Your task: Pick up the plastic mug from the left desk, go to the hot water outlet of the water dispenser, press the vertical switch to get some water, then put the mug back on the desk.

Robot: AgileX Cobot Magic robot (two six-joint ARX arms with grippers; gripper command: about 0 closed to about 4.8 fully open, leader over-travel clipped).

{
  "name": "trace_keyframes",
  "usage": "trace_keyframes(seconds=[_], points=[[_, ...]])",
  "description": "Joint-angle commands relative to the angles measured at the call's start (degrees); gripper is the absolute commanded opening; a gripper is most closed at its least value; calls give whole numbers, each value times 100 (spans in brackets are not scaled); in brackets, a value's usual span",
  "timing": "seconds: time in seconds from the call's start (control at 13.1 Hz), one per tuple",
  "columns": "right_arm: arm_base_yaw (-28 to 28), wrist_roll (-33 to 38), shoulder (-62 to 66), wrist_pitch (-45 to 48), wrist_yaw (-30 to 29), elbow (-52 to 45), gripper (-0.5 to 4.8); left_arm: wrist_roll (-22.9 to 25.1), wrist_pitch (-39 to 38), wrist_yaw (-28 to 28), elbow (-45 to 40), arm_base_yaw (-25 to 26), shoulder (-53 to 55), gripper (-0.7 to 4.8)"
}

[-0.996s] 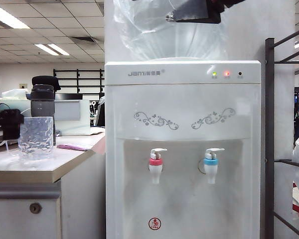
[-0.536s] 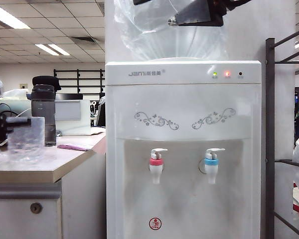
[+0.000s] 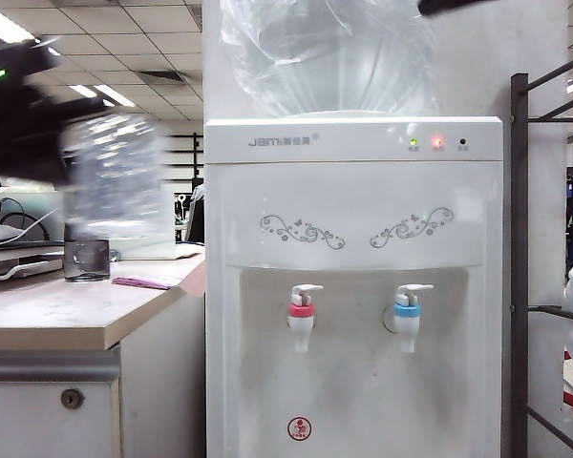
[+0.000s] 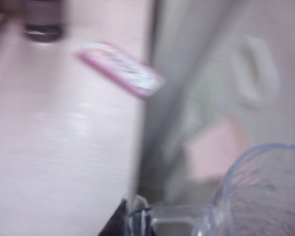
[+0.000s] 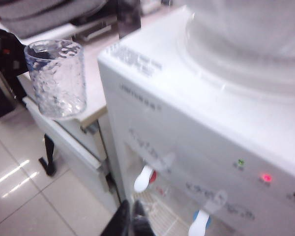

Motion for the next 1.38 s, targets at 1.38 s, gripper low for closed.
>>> trace_keyframes(seconds=[1.38], points=[[-37,-289,957,625,-404,-26,-1,-997,4317,-981,-282,-2465,4750,-6]])
